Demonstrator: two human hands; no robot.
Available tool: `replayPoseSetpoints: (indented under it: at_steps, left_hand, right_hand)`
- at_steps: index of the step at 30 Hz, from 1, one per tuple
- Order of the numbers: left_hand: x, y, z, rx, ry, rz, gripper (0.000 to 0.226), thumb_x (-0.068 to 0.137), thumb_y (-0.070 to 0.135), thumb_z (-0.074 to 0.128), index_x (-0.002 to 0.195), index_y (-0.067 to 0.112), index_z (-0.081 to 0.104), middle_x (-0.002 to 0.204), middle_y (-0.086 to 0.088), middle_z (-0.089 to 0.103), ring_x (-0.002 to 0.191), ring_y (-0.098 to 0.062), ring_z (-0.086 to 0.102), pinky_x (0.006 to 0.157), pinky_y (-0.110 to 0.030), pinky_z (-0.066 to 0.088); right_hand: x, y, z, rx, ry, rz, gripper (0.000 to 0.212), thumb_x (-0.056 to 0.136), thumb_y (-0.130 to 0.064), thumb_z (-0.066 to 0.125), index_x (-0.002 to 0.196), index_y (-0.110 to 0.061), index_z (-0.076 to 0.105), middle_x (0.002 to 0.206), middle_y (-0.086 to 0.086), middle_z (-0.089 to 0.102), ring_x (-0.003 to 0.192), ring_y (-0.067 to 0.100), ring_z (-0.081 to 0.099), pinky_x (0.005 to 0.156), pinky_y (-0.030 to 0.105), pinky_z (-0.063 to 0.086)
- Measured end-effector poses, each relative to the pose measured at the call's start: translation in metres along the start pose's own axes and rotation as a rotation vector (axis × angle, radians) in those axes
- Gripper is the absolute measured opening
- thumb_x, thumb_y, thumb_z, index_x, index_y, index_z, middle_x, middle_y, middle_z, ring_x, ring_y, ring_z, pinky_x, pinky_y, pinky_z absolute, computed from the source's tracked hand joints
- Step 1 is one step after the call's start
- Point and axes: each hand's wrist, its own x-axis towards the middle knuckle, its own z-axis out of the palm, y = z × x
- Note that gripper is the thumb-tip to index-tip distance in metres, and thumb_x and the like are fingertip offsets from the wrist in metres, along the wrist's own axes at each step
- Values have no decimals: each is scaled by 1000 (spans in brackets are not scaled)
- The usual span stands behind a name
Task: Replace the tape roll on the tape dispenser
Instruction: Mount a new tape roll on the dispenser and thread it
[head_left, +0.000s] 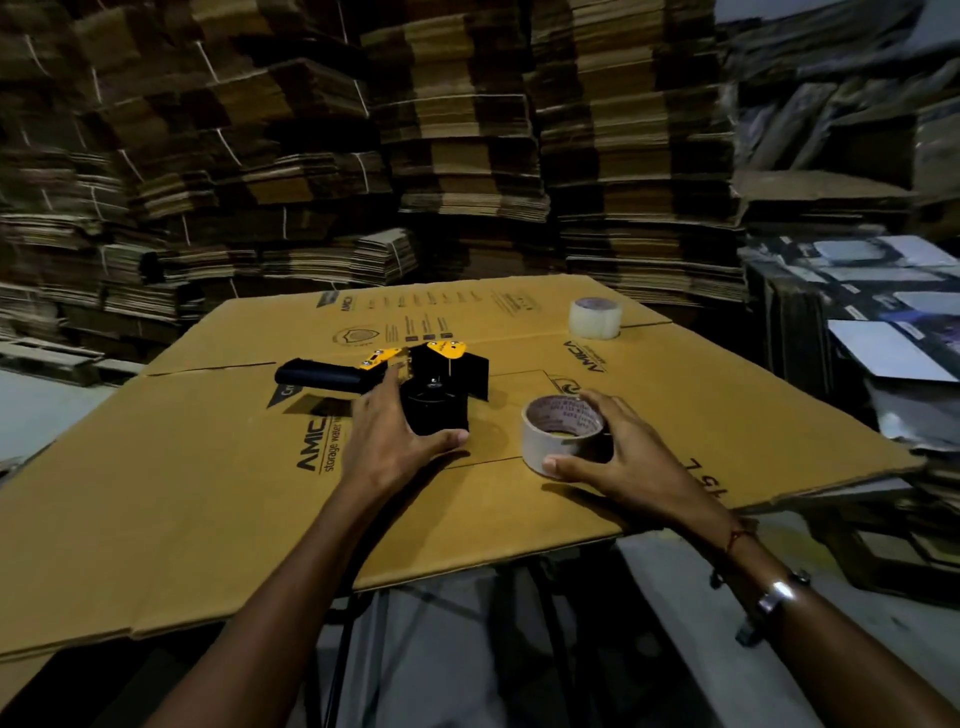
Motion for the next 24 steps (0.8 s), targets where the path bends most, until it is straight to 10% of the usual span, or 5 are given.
replayPoseSetpoints:
  at_steps: [5, 9, 20, 24]
  left_hand:
    - [-22, 34, -5, 257, 390, 369, 70, 88, 63, 50, 138, 14, 50, 138, -7, 52, 128, -27, 42, 103, -46, 44]
    - [-9, 71, 18, -12, 206, 575, 34, 96, 41, 52, 108, 12, 66, 110, -3, 65, 101, -20, 59, 82, -40, 52]
    - [98, 140, 101, -600, -459, -112, 24, 96, 23, 66, 109, 3, 65, 103, -1, 66, 90, -10, 58, 82, -32, 52]
    - [125, 124, 126, -599, -408, -163, 19, 94, 27, 69, 98, 8, 65, 109, -6, 69, 101, -21, 63, 96, -43, 52]
  right_hand:
    - [8, 7, -10, 230, 45, 81, 88, 80, -75, 56, 153, -30, 36, 145, -4, 52, 124, 14, 57, 104, 39, 50]
    - [33, 24, -31, 304, 122, 205, 83, 77, -78, 59, 144, -32, 45, 128, -7, 60, 113, 18, 64, 102, 47, 53]
    - [156, 92, -52, 167, 210, 367, 80, 83, -43, 80, 148, -22, 38, 141, 6, 54, 122, 26, 57, 100, 43, 52]
    - [199, 114, -49, 113, 214, 351, 91, 81, -36, 83, 153, -18, 30, 151, 12, 46, 135, 30, 48, 105, 43, 47]
